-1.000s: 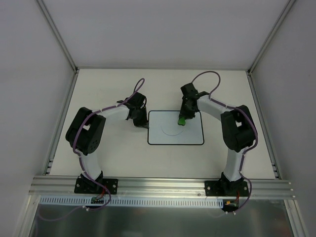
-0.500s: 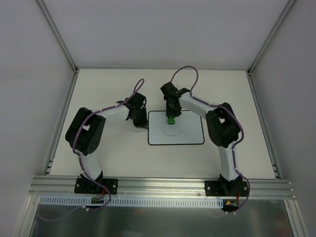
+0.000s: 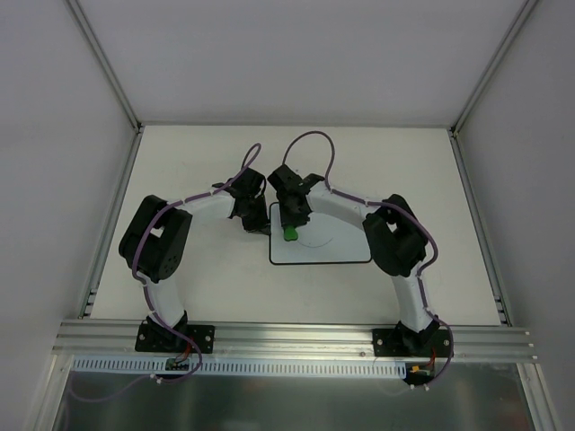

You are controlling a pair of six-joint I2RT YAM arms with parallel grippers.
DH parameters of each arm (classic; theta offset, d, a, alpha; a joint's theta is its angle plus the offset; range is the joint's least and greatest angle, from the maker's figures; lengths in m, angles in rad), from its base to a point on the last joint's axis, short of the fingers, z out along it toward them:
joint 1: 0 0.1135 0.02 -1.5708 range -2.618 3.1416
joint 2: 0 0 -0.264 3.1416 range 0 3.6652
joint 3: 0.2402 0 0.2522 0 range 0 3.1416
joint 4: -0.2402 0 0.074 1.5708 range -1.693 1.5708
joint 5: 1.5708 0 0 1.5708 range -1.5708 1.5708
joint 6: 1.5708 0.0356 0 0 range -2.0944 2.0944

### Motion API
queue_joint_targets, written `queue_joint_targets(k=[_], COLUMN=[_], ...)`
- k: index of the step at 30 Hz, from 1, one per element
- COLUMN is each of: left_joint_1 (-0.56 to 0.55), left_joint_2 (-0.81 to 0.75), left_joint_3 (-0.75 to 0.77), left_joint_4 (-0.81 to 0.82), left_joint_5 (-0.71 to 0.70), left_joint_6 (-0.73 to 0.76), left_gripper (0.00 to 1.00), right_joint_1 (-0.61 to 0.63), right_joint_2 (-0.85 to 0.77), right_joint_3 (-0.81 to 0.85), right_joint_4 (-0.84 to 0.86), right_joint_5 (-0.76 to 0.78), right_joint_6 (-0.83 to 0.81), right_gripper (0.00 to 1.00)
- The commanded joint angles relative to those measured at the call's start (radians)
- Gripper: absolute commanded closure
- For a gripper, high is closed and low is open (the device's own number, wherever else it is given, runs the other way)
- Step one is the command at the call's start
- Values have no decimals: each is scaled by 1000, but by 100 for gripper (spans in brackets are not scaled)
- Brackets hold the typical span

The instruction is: Erase the whiteboard

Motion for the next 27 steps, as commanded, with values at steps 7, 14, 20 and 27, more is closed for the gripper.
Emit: queue_joint_targets(k=[7,14,20,27], left_joint_1=[10,11,13,11], left_joint_2=[13,10,2,-12], left_joint_3=[-26,-26,-32,-42], left_joint_4=[-68,-66,-65,-60], left_joint_5=[-66,-71,-68,-65], left_joint_6=[-31,-29,-23,-23], left_gripper=[100,100,100,100], right_joint_1=[2,-156,-297,-226], right_joint_2=[-114,-266,-338,-291], right_joint_3=[-313,-499,-540,-513], right_joint_4=[-205,-142,-113,-55], right_joint_5=[38,67,122,47], right_joint_6=[49,66,42,66], right_gripper=[100,100,100,100])
